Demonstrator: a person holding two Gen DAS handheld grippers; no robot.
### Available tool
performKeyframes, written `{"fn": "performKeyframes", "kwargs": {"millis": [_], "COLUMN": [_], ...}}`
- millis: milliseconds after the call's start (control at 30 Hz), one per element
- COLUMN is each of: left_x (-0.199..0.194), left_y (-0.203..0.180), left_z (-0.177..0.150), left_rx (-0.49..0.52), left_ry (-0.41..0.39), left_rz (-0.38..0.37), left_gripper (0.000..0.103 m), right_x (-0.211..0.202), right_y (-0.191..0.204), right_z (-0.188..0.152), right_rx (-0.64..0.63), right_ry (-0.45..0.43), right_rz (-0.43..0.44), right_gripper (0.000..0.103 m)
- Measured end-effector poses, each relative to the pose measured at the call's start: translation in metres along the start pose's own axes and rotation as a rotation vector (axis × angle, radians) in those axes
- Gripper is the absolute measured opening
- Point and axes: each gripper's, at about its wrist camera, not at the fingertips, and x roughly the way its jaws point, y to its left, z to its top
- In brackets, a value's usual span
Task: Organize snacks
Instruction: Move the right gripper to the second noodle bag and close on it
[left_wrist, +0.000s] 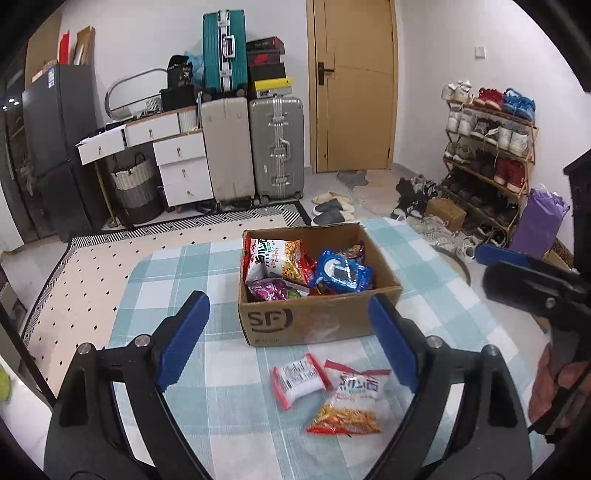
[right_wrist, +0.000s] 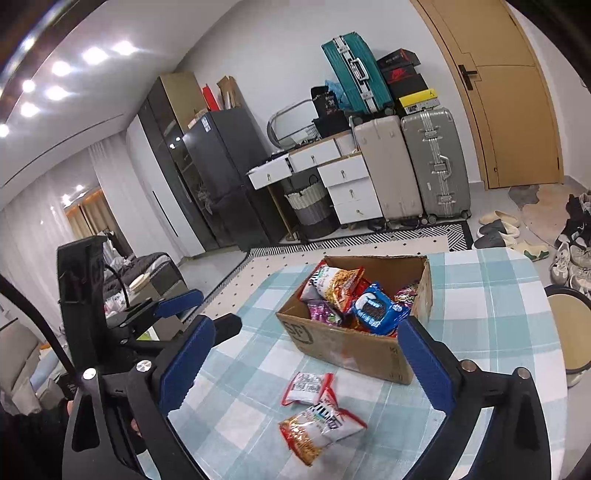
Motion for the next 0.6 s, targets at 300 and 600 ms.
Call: {"fn": "performKeyframes", "kwargs": {"millis": [300, 600], "left_x": [-0.070, -0.064], "left_y": [0.018, 0.050], "left_z": [-0.054, -0.116], "left_rx": [-0.089, -0.202], "left_ry": [-0.101, -0.051], "left_rz": [0.053, 0.042], "left_gripper": [0.102, 0.102], "right_x": [-0.009, -0.007], "right_y": [0.016, 0.026], "right_z": [-0.054, -0.105], "right_rx": [-0.006, -0.007], "right_ry": [0.013, 0.038], "right_rz": [-0.062, -0.117], "right_gripper": [0.102, 0.102]}}
